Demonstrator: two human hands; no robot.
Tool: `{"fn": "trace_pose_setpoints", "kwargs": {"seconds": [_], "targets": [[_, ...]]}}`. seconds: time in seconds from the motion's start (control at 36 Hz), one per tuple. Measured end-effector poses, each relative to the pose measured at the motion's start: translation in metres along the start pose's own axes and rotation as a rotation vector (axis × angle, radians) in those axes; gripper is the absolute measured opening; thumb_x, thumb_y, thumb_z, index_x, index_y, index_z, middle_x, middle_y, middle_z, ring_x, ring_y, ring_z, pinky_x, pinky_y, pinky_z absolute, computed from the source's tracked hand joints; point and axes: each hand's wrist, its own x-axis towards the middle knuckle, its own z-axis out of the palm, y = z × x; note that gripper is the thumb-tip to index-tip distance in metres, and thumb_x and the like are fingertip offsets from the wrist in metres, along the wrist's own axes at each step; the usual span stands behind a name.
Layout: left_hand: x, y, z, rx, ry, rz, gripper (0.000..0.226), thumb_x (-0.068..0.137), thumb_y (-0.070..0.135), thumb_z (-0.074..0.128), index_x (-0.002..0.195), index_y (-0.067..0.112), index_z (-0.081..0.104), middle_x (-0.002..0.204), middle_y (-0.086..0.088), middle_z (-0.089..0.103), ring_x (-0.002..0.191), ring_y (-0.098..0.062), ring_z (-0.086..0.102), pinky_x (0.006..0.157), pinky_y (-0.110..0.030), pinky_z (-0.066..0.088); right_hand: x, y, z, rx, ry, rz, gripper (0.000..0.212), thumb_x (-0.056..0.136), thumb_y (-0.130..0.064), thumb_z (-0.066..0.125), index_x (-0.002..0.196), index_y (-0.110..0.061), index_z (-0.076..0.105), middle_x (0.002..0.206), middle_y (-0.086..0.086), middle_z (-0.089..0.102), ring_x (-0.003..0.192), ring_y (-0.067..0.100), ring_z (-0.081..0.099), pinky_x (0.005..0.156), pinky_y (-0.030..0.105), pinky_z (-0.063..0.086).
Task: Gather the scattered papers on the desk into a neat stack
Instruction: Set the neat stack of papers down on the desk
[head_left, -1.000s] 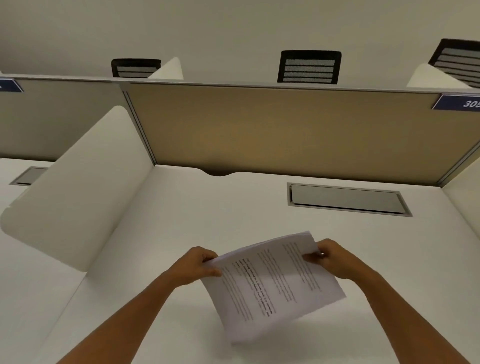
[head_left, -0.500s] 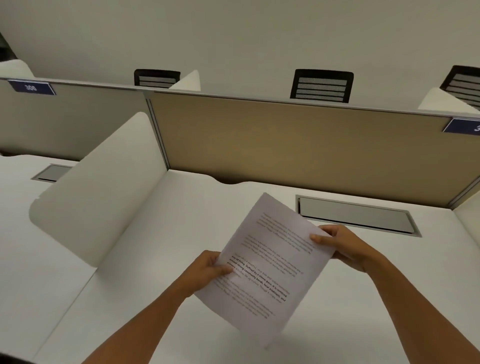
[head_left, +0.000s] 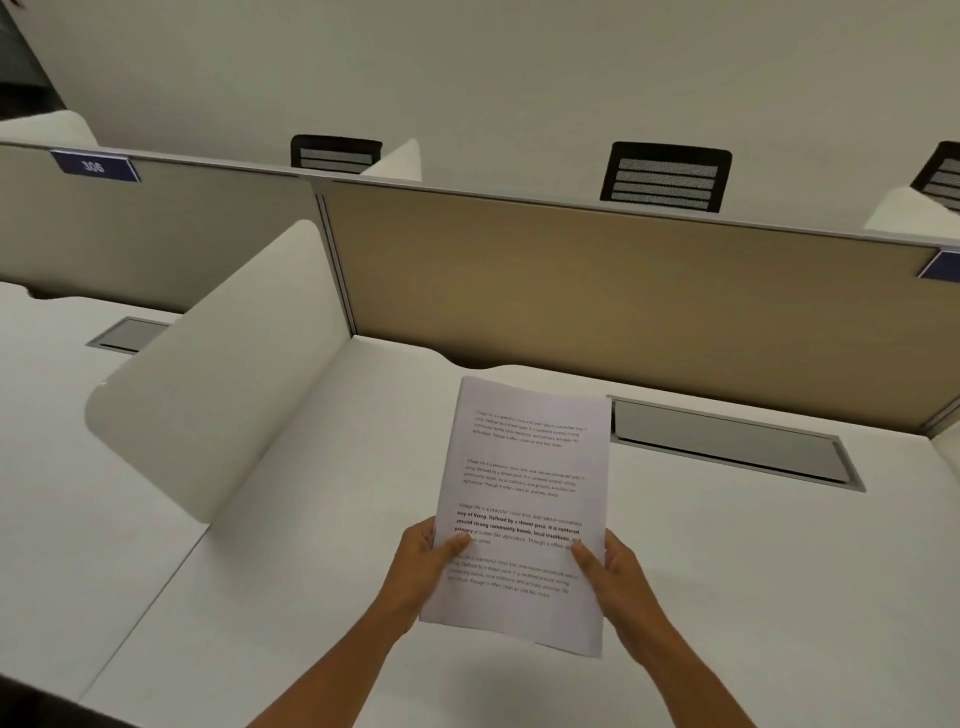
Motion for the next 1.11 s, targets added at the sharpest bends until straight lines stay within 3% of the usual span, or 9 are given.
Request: {"fn": "trace_pose_setpoints", "kwargs": {"seconds": [0.14,0.25,0.31,0.47,0.58,0.72,0.89,1.0,1.11], "targets": [[-0.003,-0.003,-0.002,0.081,0.06,-0.015,0.021,0.089,0.027,0.071,0.109,0.03,0.067,0.106,0.005,0.078,0.087,-0.013,0.077,0.063,-0.021,0.06,-0.001,0.004,0.011,-0.005,0.047,0.001,0.021,0.101,-0.025,0.054,0.119,-0.033,0.063,0.106,-0.012,0.078,0.092,0.013,0.077,0.07,0.028,0.063],[-0.002,-0.005,-0.006,0.163,0.119,-0.05,0.037,0.083,0.031,0.077,0.11,0.037,0.053,0.099,0.021,0.071,0.079,0.001,0.074,0.055,-0.012,0.055,0.002,0.006,0.015,-0.018,0.048,0.003,0.024,0.102,-0.024,0.054,0.124,-0.028,0.063,0.109,-0.009,0.078,0.095,0.015,0.076,0.077,0.034,0.063],[-0.001,-0.007,-0.011,0.171,0.16,-0.061,0.038,0.081,0.028,0.08,0.108,0.035,0.054,0.099,0.017,0.072,0.077,-0.003,0.075,0.056,-0.013,0.056,0.004,0.007,0.019,-0.023,0.058,0.009,0.025,0.102,-0.023,0.054,0.125,-0.025,0.063,0.11,-0.006,0.078,0.094,0.016,0.076,0.076,0.033,0.063],[0.007,-0.019,-0.035,0.192,0.178,-0.107,0.023,0.08,0.021,0.081,0.102,0.018,0.072,0.1,-0.001,0.078,0.084,-0.021,0.077,0.08,-0.041,0.063,0.016,0.011,0.037,-0.049,0.071,0.057,0.026,0.103,-0.021,0.053,0.128,-0.022,0.06,0.112,-0.002,0.076,0.088,0.012,0.077,0.067,0.025,0.061],[0.015,-0.019,-0.054,0.177,0.194,-0.116,0.019,0.081,0.018,0.08,0.099,0.016,0.074,0.1,-0.005,0.079,0.083,-0.021,0.077,0.076,-0.036,0.063,0.03,0.013,0.054,-0.059,0.059,0.08,0.026,0.102,-0.022,0.055,0.127,-0.02,0.062,0.11,-0.002,0.076,0.087,0.012,0.077,0.069,0.026,0.062],[0.03,-0.022,-0.079,0.172,0.195,-0.155,0.029,0.082,0.021,0.079,0.108,0.013,0.07,0.104,-0.003,0.077,0.09,-0.024,0.075,0.085,-0.044,0.061,0.049,0.015,0.079,-0.057,0.048,0.113,0.026,0.102,-0.023,0.054,0.127,-0.02,0.061,0.11,-0.002,0.076,0.087,0.013,0.077,0.069,0.026,0.062],[0.056,-0.01,-0.104,0.131,0.124,-0.148,0.034,0.08,0.022,0.081,0.108,0.021,0.063,0.112,0.001,0.074,0.094,-0.019,0.074,0.08,-0.033,0.061,0.064,0.003,0.102,-0.041,0.088,0.037,0.025,0.102,-0.022,0.053,0.126,-0.03,0.058,0.113,-0.011,0.073,0.09,0.003,0.074,0.064,0.016,0.059],[0.073,0.013,-0.119,0.045,0.011,-0.04,0.043,0.078,0.023,0.082,0.113,0.012,0.06,0.113,-0.003,0.076,0.1,-0.025,0.074,0.09,-0.045,0.059,0.071,-0.005,0.101,-0.048,0.106,-0.038,0.027,0.102,-0.02,0.053,0.126,-0.028,0.059,0.114,-0.014,0.073,0.098,0.003,0.072,0.07,0.016,0.059],[0.085,0.038,-0.121,0.08,-0.021,0.08,0.031,0.081,0.013,0.076,0.108,0.026,0.072,0.11,0.002,0.077,0.099,-0.016,0.074,0.08,-0.025,0.061,0.069,-0.01,0.094,-0.112,0.074,-0.07,0.024,0.101,-0.022,0.055,0.112,-0.039,0.068,0.107,-0.018,0.075,0.095,0.0,0.071,0.073,0.013,0.056]]}}
